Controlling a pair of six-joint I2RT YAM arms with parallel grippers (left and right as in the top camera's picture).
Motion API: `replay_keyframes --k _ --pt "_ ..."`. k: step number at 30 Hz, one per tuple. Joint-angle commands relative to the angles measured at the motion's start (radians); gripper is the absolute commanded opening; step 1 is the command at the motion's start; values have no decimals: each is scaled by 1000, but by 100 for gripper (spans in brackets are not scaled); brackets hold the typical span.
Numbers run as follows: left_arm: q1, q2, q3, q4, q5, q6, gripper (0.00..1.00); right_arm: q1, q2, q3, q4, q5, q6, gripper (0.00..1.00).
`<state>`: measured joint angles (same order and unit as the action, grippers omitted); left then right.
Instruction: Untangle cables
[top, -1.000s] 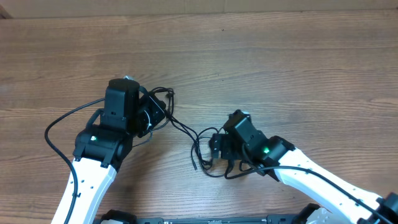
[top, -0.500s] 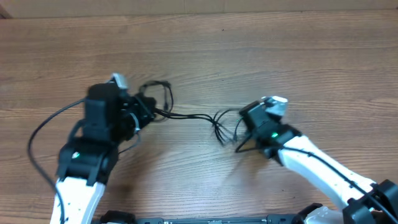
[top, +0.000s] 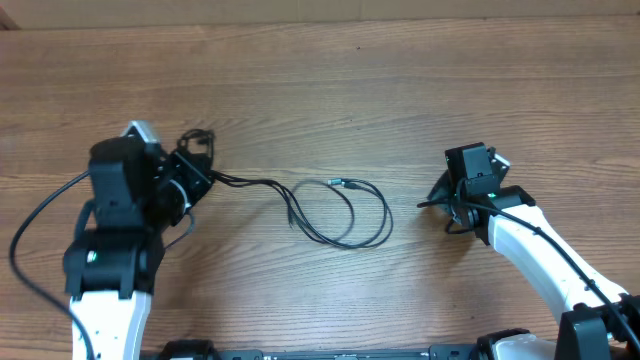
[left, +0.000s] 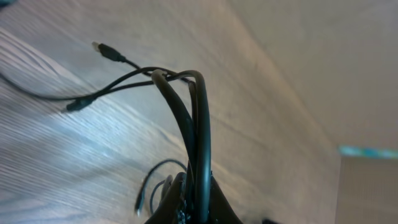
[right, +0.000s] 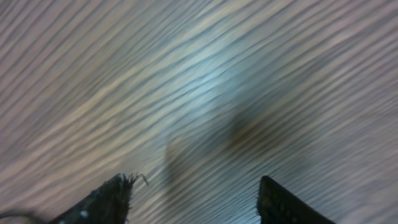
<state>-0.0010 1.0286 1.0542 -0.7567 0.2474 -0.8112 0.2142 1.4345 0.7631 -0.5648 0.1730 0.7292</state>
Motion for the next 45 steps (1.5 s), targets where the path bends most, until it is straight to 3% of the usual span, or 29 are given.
replay_keyframes --k 1,7,12,18,23,27,28,32,35,39,45 --pt "-36 73 20 5 106 5 4 16 -1 17 10 -161 -4 76" --pt "-86 190 20 45 193 118 4 28 -1 17 10 -311 -3 100" --pt "-126 261 20 60 191 122 4 28 -1 17 23 -542 -40 100" --pt "-150 343 20 62 190 100 5 28 -1 17 90 -938 -457 100" --pt "-172 429 20 62 190 89 6 28 -1 17 96 -959 -538 100" --pt "-175 500 20 62 161 90 13 28 -1 17 112 -955 -537 100" --pt "-175 517 20 61 135 90 20 28 -1 17 115 -946 -537 100" --pt "-177 594 20 42 26 90 61 28 -1 17 115 -894 -537 100" --pt "-177 657 20 26 31 90 75 28 -1 17 114 -889 -536 100" --pt "-177 731 20 -3 34 90 80 28 -1 17 115 -890 -525 100" --pt "-177 784 20 -16 95 90 75 28 -1 17 115 -889 -525 100"
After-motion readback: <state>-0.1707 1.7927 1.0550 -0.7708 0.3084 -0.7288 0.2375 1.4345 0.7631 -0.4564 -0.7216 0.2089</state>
